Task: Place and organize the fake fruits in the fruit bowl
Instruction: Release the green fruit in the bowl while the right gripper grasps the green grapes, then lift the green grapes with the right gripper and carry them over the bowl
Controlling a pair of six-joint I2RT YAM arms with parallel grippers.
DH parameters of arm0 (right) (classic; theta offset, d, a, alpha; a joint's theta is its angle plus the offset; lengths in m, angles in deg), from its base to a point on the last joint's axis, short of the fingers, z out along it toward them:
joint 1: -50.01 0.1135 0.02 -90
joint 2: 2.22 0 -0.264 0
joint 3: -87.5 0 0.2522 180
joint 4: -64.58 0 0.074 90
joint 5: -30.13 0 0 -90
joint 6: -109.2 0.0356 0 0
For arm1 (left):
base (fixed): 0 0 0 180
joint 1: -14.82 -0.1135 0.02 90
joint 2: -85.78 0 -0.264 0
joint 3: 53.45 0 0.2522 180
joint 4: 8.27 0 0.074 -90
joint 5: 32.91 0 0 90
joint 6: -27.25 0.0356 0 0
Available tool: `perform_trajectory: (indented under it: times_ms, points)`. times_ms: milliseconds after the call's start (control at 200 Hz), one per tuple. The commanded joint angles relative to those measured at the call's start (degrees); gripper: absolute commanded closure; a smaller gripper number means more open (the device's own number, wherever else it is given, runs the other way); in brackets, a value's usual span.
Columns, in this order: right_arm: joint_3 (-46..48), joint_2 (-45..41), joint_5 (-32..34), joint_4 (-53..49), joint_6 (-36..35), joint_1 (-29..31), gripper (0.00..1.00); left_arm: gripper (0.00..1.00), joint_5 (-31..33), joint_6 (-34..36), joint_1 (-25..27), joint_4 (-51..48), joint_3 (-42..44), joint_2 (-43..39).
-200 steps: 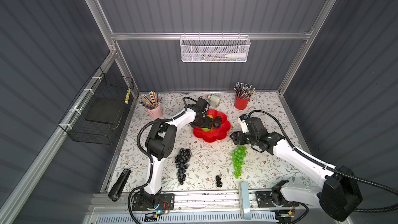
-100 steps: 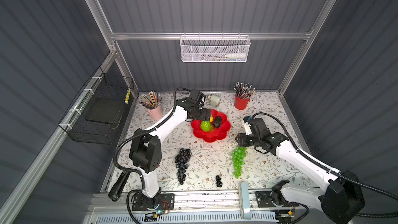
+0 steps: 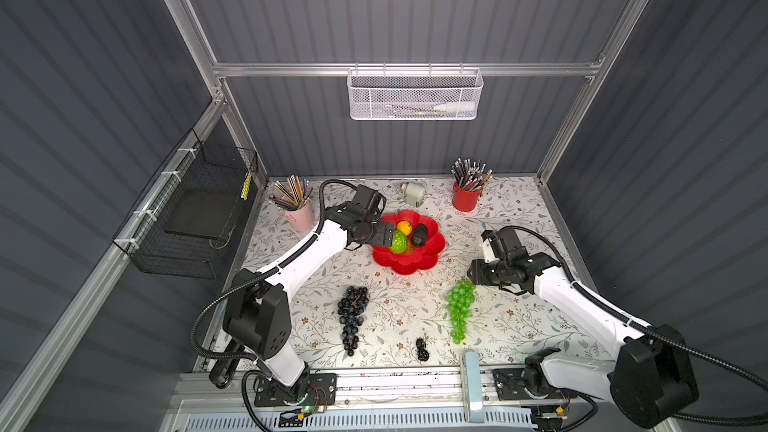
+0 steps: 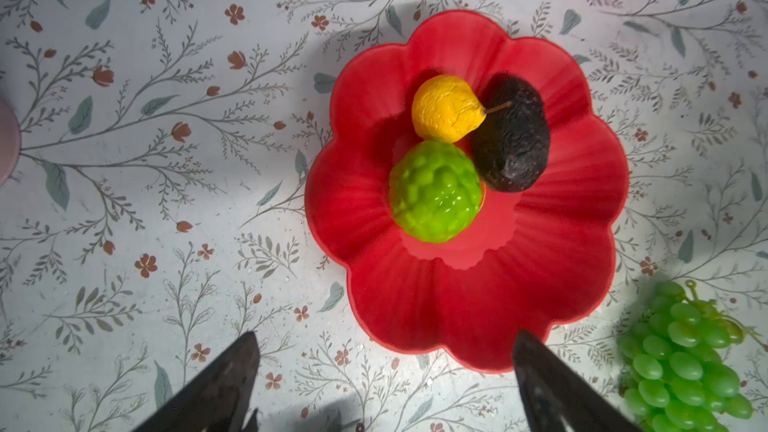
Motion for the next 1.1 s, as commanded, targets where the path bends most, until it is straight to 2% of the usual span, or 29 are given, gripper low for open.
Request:
perform_trajectory:
  times_ms: [0,80,170,545,740,986,1096]
  points:
    - [0.3,1.3,-2.9,-2.1,0.3,-0.3,0.53,0.05,1.3,-0.1,-0.2,0.2,1.2,-0.9]
    - [0.8,2.6,-4.7,-1.8,0.3,-0.7,0.55,0.05,1.2,-0.3,-0.2,1.3,2.3,-1.3]
    - [1.2,3.9,-6.6,-1.1,0.9,-1.1,0.62,0.05,1.2,-0.2,-0.2,1.5,2.8,-1.3]
    - [1.8,7.2,-7.9,1.2,0.8,-1.3,0.77,0.05,1.4,-0.7,-0.2,2.2,4.0,-1.5]
    - [2.2,6.3,-6.8,1.1,0.2,-1.2,0.87,0.05,1.4,-1.1,-0.2,2.5,4.1,-1.6]
    - [1.4,5.4,-3.9,1.0,-1.3,-1.3,0.88,0.05,0.8,-1.5,-0.1,2.6,3.7,-0.9]
    - [0.4,6.4,-3.5,1.0,-2.9,-1.2,0.99,0.05,0.4,-2.0,-0.1,2.3,3.5,-0.9]
